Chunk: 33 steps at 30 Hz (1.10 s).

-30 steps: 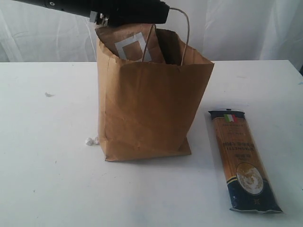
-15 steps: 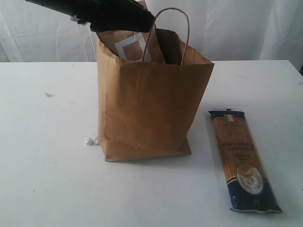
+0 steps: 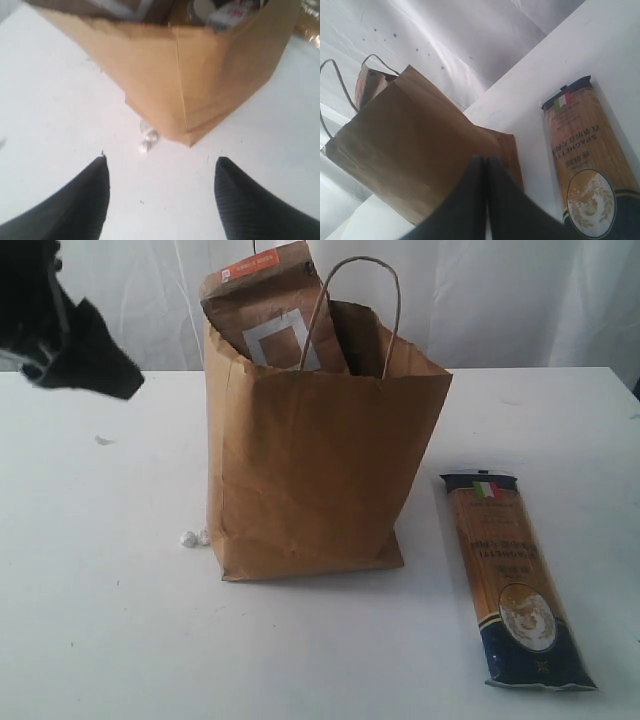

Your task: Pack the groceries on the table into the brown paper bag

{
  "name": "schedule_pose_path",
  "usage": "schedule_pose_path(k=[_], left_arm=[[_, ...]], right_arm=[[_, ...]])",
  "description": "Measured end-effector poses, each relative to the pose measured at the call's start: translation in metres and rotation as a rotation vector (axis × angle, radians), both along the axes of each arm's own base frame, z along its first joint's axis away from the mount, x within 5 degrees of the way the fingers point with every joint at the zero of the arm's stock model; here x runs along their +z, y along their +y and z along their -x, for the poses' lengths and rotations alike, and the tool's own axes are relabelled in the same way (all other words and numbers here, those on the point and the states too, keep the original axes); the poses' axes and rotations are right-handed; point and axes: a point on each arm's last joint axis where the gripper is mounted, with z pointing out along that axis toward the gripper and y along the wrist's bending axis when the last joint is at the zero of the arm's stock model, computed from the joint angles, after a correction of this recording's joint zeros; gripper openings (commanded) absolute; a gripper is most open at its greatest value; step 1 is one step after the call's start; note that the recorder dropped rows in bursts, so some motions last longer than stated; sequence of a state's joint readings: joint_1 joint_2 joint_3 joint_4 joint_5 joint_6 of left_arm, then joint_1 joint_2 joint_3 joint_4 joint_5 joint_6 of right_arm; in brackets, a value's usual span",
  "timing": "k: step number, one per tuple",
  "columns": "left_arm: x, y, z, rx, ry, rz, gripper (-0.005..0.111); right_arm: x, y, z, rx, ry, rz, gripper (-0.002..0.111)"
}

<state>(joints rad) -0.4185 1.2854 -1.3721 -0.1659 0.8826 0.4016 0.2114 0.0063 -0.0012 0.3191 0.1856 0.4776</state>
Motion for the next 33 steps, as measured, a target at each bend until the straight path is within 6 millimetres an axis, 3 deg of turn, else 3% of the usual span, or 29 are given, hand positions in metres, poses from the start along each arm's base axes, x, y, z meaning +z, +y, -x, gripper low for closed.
schedule_pose_path(k=[5,12,18,24,29,33], left_arm=[[-0.049,0.005,0.004,0.032,0.118,-0.066,0.064],[-0.103,0.005,-0.003,0.091,0.066,-0.05,0.065],[-0.138,-0.002,-0.026,0.125,0.076,-0.06,0.077],[-0.182,-0.011,-0.058,0.141,0.043,-0.106,0.077],[-0.215,-0.013,-0.072,0.076,0.057,-0.224,0.076],[-0.23,-0.014,-0.078,0.043,0.073,-0.27,0.076]], right_arm=[[0.0,0.0,0.0,0.0,0.0,0.0,0.0],[0.0,0.0,0.0,0.0,0.0,0.0,0.0],[0.0,0.0,0.0,0.0,0.0,0.0,0.0],[0.0,0.0,0.0,0.0,0.0,0.0,0.0],[0.0,0.0,0.0,0.0,0.0,0.0,0.0],[0.0,0.0,0.0,0.0,0.0,0.0,0.0]])
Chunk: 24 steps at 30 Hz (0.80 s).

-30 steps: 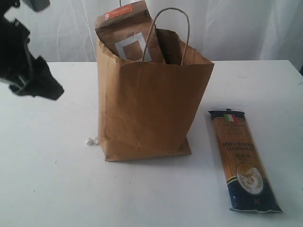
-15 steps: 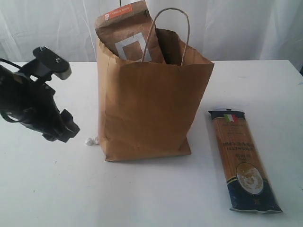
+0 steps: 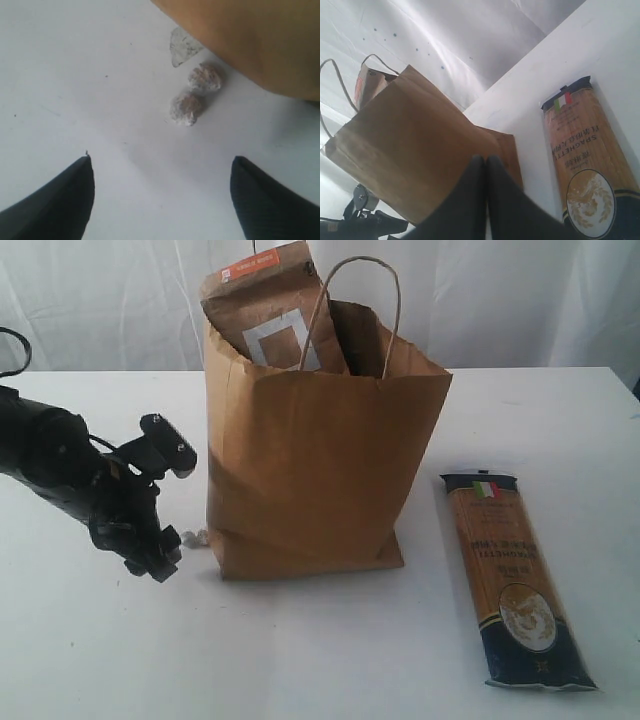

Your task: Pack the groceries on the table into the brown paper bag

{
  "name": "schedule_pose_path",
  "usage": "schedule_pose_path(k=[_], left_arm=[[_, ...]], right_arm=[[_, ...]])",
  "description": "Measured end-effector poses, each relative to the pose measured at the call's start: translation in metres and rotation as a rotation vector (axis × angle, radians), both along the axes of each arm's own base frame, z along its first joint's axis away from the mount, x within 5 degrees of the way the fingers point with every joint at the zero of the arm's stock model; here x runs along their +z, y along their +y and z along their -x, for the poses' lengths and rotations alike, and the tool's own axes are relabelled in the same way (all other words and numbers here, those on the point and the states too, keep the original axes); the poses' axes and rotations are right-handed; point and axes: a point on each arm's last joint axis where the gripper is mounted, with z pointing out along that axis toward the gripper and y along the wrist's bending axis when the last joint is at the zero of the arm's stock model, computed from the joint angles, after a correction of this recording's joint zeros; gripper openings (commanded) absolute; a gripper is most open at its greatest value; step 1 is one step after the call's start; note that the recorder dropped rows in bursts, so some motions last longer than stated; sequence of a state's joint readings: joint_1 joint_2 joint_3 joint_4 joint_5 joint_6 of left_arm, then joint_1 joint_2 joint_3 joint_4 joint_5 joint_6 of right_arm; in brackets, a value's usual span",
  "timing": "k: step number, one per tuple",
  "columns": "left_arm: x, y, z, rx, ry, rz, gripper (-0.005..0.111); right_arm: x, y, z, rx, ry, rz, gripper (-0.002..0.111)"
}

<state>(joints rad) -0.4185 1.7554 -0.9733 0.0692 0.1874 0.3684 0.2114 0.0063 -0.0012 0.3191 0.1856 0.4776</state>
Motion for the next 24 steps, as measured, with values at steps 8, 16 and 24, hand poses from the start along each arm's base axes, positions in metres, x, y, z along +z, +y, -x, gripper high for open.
schedule_pose_path(k=[8,16,24], left_arm=[[-0.015,-0.003,-0.007,-0.03,-0.015,-0.013,0.076],[-0.016,-0.006,-0.012,-0.016,-0.054,0.016,0.053],[-0.018,-0.006,-0.014,0.007,-0.055,0.034,0.0]], right_arm=[[0.0,0.0,0.0,0.0,0.0,0.0,0.0],[0.0,0.0,0.0,0.0,0.0,0.0,0.0],[0.0,0.0,0.0,0.0,0.0,0.0,0.0]])
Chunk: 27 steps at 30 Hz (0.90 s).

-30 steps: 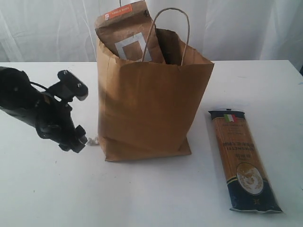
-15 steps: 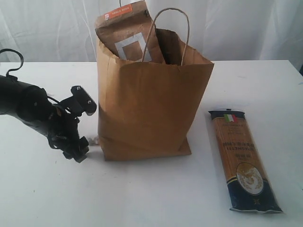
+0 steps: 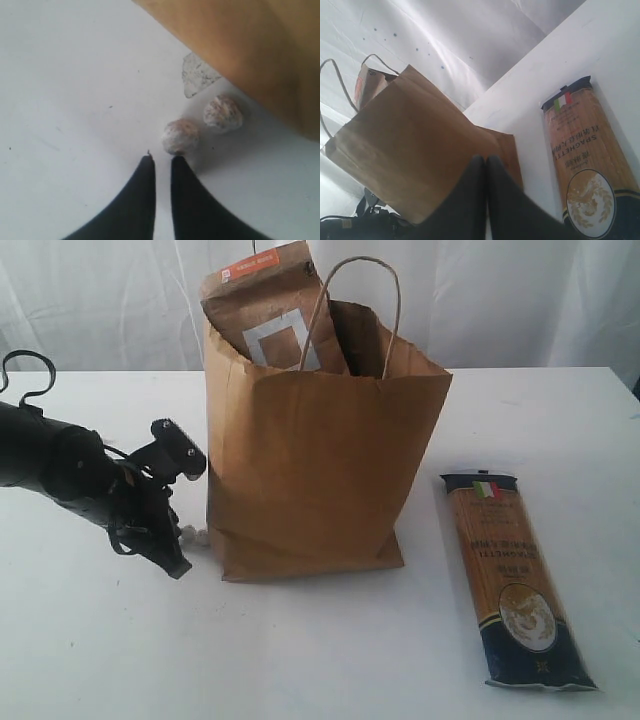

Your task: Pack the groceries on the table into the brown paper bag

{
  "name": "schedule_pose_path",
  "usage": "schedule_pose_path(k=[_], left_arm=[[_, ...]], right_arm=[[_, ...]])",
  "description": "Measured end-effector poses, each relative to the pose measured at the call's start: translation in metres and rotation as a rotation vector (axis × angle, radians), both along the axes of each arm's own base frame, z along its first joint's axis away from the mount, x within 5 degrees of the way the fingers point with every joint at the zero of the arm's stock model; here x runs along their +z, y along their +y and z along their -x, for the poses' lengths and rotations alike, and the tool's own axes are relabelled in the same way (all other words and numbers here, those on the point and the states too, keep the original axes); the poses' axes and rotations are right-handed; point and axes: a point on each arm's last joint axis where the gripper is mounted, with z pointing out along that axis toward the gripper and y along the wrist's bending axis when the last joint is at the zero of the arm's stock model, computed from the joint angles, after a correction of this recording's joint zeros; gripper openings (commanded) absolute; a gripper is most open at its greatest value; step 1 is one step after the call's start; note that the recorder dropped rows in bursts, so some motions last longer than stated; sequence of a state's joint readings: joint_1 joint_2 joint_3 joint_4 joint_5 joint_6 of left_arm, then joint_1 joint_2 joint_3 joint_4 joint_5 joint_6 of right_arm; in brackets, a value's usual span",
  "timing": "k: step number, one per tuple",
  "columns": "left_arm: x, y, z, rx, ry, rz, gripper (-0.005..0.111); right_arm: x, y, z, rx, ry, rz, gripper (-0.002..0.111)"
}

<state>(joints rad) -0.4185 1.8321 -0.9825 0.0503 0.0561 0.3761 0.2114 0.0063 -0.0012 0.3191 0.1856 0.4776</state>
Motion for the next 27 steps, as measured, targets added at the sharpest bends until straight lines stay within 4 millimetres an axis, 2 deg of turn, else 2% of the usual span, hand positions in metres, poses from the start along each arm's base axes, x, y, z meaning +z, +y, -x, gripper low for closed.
schedule_pose_path(k=[6,10,13,16,18,21,24,27], left_arm=[[0.0,0.0,0.0,0.028,0.002,0.021,0.0],[0.009,0.01,-0.001,0.108,0.025,0.049,0.0],[0.025,0.027,-0.002,0.259,0.029,0.118,0.0],[0.04,0.047,-0.003,0.485,0.06,0.222,0.0],[0.043,0.056,-0.002,0.59,0.091,0.261,0.0],[0.042,0.057,0.002,0.649,0.149,0.277,0.001],[0.041,0.054,0.005,0.649,0.183,0.29,0.014],[0.041,0.047,0.006,0.631,0.195,0.32,0.039]], right_arm=[[0.0,0.0,0.0,0.0,0.0,0.0,0.0],[0.0,0.0,0.0,0.0,0.0,0.0,0.0],[0.0,0.0,0.0,0.0,0.0,0.0,0.0],[0.0,0.0,0.0,0.0,0.0,0.0,0.0],[0.0,0.0,0.0,0.0,0.0,0.0,0.0],[0.0,0.0,0.0,0.0,0.0,0.0,0.0],[0.0,0.0,0.0,0.0,0.0,0.0,0.0],[0.0,0.0,0.0,0.0,0.0,0.0,0.0]])
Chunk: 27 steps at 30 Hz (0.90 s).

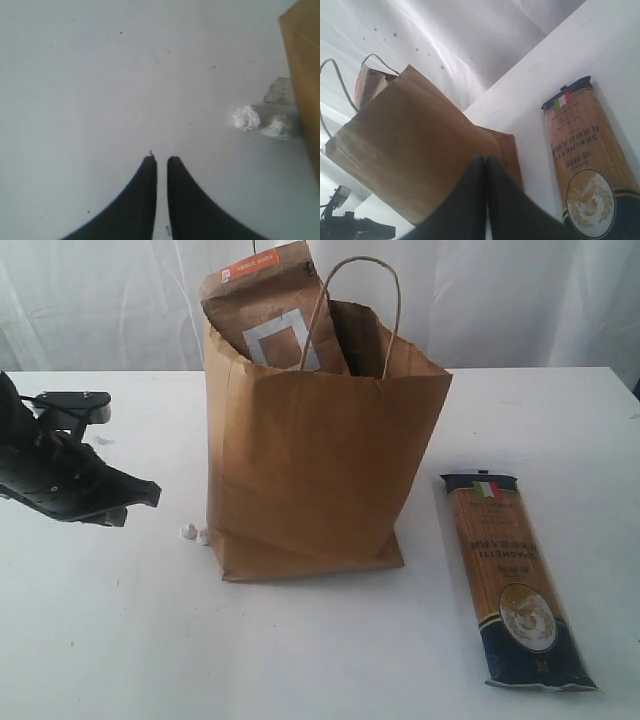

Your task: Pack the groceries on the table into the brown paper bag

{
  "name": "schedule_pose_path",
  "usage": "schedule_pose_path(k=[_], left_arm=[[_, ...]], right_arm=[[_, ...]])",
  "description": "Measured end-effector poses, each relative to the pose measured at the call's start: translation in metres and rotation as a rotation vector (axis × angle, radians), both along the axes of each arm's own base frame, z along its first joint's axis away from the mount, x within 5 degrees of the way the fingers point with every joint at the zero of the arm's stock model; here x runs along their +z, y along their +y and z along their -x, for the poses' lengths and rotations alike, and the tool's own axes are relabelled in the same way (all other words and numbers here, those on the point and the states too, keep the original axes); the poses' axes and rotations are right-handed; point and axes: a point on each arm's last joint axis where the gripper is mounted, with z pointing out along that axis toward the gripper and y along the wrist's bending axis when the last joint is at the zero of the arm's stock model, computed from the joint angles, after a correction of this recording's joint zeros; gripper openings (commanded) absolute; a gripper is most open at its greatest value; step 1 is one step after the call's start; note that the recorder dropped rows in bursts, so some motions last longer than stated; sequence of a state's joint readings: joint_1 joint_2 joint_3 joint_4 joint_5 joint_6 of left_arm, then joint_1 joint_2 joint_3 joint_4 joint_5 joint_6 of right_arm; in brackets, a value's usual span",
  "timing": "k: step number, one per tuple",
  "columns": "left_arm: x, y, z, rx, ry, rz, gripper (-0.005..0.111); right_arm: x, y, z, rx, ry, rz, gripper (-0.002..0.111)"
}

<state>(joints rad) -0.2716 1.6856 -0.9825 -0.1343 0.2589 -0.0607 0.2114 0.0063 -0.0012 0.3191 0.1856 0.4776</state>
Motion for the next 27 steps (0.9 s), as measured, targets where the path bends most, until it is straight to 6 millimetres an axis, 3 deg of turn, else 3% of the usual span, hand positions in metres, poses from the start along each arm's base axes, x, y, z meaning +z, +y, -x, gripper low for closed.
schedule_pose_path(k=[3,5,17,27], left_arm=[[0.001,-0.008,0.0,-0.018,-0.019,0.031,0.063],[0.002,-0.013,0.0,-0.022,-0.037,0.047,0.069],[-0.028,-0.019,-0.011,0.029,-0.017,0.064,0.068],[-0.028,-0.031,-0.013,-0.013,-0.089,0.057,0.068]], right_arm=[[0.0,0.0,0.0,0.0,0.0,0.0,0.0],[0.0,0.0,0.0,0.0,0.0,0.0,0.0],[0.0,0.0,0.0,0.0,0.0,0.0,0.0],[0.0,0.0,0.0,0.0,0.0,0.0,0.0]])
